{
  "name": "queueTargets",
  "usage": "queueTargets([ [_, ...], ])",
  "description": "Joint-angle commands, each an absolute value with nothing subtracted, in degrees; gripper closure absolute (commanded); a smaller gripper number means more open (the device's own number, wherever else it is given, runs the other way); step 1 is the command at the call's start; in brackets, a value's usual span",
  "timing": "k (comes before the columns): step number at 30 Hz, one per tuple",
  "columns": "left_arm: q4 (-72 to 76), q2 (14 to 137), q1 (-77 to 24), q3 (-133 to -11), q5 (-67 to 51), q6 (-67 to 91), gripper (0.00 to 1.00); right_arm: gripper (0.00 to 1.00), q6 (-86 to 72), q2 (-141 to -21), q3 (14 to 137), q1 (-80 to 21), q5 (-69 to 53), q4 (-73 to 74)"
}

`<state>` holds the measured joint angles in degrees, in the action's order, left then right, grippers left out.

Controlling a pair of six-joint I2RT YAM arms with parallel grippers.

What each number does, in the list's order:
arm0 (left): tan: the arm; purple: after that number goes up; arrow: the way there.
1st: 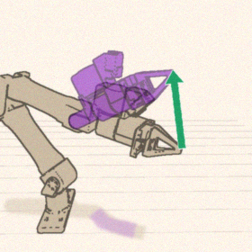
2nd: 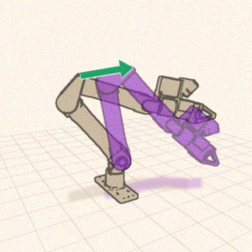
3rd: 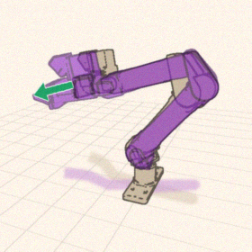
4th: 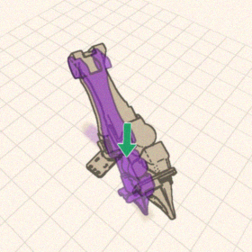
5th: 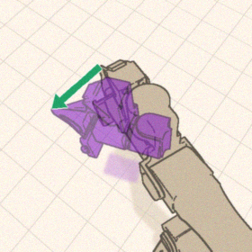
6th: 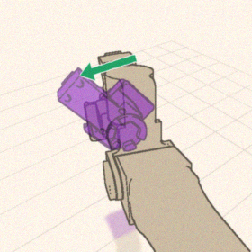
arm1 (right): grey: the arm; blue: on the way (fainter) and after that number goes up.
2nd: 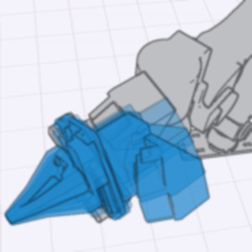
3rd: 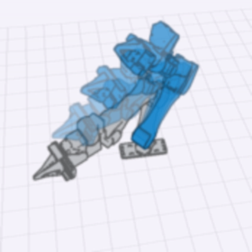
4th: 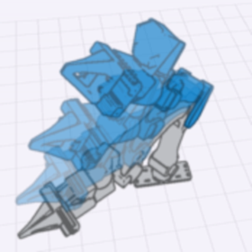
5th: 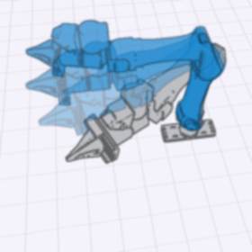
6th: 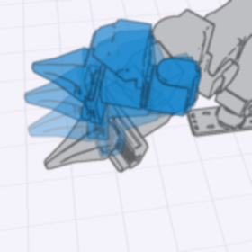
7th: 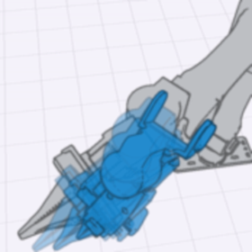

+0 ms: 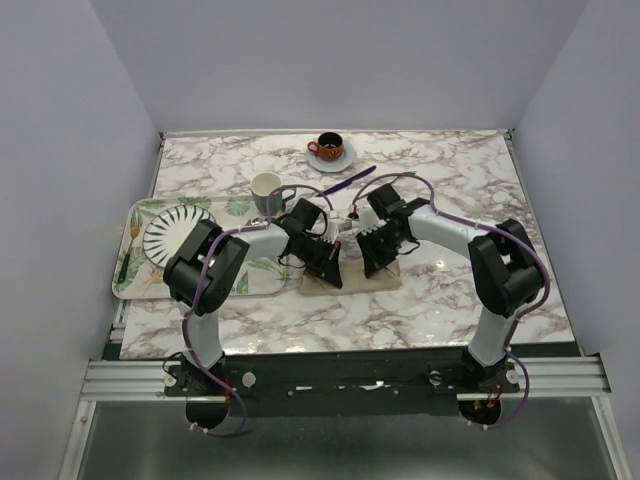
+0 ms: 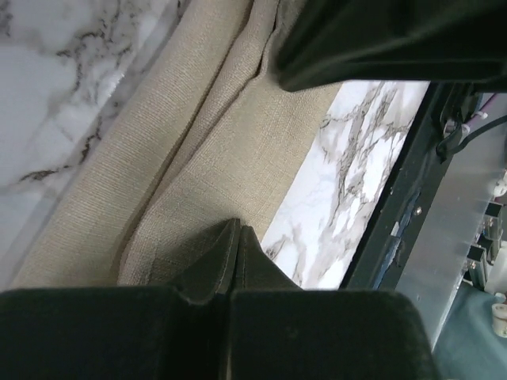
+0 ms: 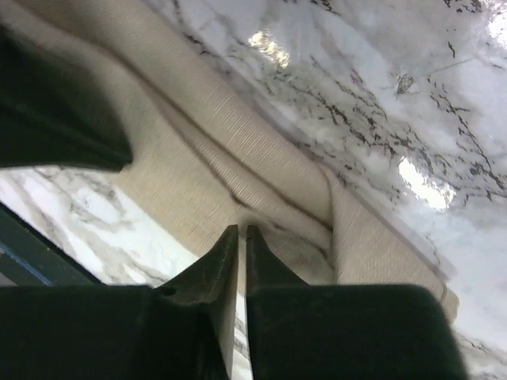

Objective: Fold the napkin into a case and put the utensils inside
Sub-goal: Stuff the smaller-rectangle-folded napkin into the folded napkin.

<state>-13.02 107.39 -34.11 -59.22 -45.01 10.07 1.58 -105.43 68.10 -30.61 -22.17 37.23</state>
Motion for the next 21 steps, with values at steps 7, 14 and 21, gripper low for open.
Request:
queueTargets([
  [7,-18.37,113.38,-32.17,-63.72,-46.22,7.47,1.0,0.68,17.39,-97.47,70.31,-28.74,-17.33,38.42],
  [14,-19.69,114.87,-31.55,-65.74,-46.76,7.21,1.0,0.69,21.27,-96.95,66.89,-28.74,-10.72,38.59],
  [21,-20.04,116.1,-31.29,-66.44,-46.93,7.38,1.0,0.79,18.02,-103.17,66.8,-28.83,-11.78,39.37],
])
